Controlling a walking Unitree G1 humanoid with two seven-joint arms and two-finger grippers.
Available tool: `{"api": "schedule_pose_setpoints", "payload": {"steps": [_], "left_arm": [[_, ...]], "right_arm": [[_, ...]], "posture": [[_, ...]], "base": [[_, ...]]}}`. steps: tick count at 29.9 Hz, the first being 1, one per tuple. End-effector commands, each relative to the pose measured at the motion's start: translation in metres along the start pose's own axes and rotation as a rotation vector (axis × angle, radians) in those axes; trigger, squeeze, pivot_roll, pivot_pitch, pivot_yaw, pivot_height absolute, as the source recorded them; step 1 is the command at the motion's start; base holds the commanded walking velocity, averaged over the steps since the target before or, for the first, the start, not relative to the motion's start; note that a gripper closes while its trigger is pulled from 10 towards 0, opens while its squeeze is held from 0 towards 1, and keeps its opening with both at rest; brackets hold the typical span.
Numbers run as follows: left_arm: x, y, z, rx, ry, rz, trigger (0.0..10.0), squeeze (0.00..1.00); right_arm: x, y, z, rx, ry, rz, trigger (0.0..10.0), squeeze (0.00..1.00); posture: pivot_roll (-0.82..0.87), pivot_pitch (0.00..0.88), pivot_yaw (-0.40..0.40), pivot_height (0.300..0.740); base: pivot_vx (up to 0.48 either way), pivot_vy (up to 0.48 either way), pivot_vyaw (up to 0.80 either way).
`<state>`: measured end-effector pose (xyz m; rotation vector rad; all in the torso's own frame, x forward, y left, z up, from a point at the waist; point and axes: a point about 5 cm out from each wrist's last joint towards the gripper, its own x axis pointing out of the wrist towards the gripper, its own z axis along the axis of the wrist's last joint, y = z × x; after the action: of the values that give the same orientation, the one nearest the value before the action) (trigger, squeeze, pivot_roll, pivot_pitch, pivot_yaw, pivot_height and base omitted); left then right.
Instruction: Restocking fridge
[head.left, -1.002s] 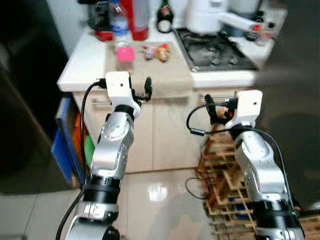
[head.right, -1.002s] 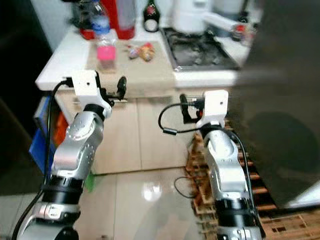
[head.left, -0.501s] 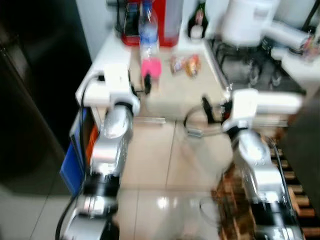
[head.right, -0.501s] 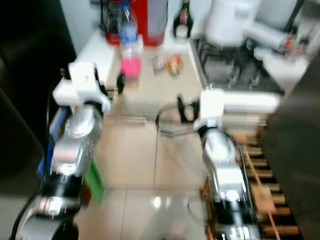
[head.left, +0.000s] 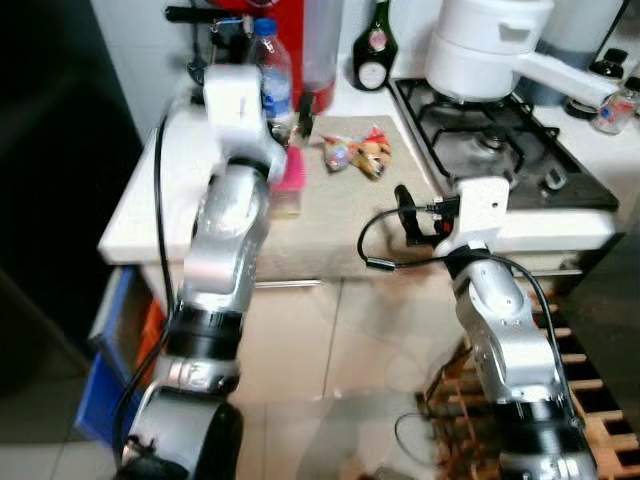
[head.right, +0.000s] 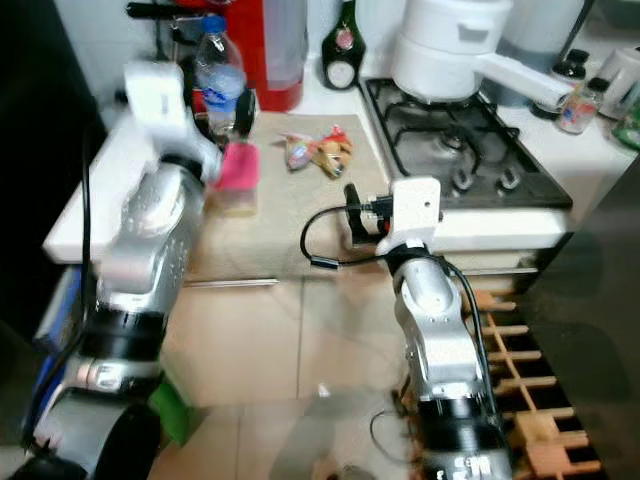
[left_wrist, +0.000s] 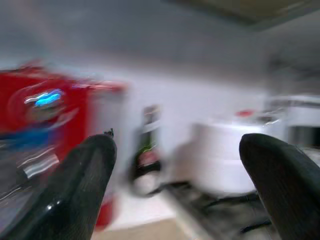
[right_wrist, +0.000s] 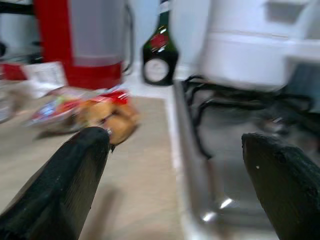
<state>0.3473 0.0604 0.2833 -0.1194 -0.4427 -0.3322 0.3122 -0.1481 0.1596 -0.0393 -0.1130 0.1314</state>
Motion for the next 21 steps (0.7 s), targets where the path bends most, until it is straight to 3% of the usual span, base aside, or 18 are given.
{"api": "schedule_pose_setpoints", "payload": {"steps": [1, 12, 15, 18, 21], "left_arm": [[-0.004, 0.009, -0.005, 0.001, 0.033, 0.021, 10.0, 0.00], [-0.022, 0.004, -0.020, -0.031, 0.090, -0.001, 10.0, 0.00], [-0.025, 0.002, -0.025, 0.001, 0.120, -0.002, 10.0, 0.00], [-0.031, 0.003, -0.035, 0.041, 0.200, 0.015, 10.0, 0.00], [-0.036, 0.005, -0.048, -0.010, 0.315, 0.071, 10.0, 0.00]], "right_arm": [[0.000, 0.004, 0.007, -0.004, -0.034, 0.004, 10.0, 0.00], [-0.005, 0.003, 0.004, -0.003, -0.026, -0.006, 10.0, 0.00], [-0.005, 0.004, 0.004, -0.003, -0.025, -0.004, 10.0, 0.00], [-0.006, 0.005, 0.004, -0.003, -0.022, 0.002, 10.0, 0.00], [-0.007, 0.007, 0.002, -0.001, -0.013, 0.011, 10.0, 0.00]], "posture": [[-0.05, 0.000, 0.009, 0.740], [-0.06, 0.000, 0.017, 0.740], [-0.05, 0.000, 0.015, 0.740], [-0.05, 0.000, 0.013, 0.740], [-0.05, 0.000, 0.008, 0.740]], "base": [[0.000, 0.000, 0.00], [0.000, 0.000, 0.00], [0.000, 0.000, 0.00], [0.000, 0.000, 0.00], [0.000, 0.000, 0.00]]}}
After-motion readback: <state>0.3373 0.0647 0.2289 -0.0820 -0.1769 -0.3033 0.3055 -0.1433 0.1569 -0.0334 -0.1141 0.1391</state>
